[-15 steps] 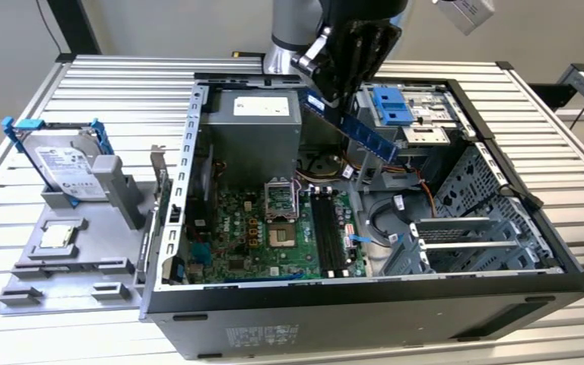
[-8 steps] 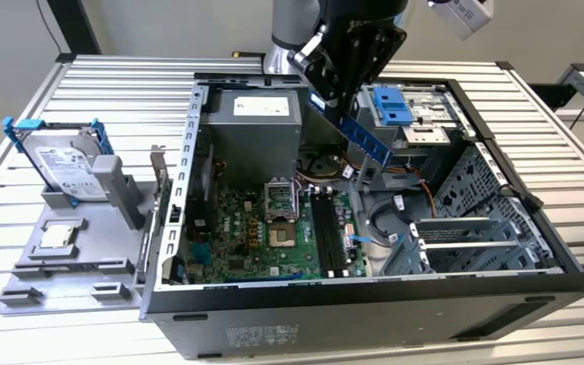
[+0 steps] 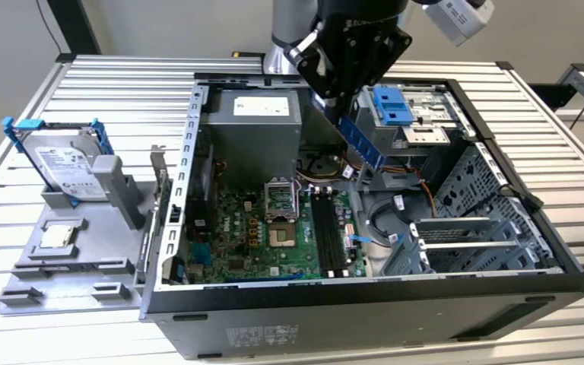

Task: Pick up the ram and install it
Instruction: 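Insert the ram into the slot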

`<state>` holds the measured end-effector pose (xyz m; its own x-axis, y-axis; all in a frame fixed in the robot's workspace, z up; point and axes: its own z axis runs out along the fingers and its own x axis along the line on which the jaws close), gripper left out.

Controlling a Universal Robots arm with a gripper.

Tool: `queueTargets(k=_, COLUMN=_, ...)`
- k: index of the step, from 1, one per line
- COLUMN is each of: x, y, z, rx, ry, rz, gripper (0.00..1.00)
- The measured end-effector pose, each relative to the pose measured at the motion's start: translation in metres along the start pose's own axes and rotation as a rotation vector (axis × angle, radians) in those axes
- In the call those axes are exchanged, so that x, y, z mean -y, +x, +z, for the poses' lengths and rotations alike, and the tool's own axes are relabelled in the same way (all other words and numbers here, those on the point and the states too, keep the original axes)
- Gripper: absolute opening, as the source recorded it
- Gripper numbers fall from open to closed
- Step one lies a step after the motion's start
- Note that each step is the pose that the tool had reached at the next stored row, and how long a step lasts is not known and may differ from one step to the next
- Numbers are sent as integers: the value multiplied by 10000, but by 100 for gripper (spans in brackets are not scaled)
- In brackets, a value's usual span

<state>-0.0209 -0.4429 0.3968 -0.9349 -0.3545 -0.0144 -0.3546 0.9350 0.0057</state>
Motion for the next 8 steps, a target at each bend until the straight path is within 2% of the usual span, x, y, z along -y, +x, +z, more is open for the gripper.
queueTargets(k=8, x=0, y=0, z=0, rx=6, ry=22, rz=1334, gripper=0)
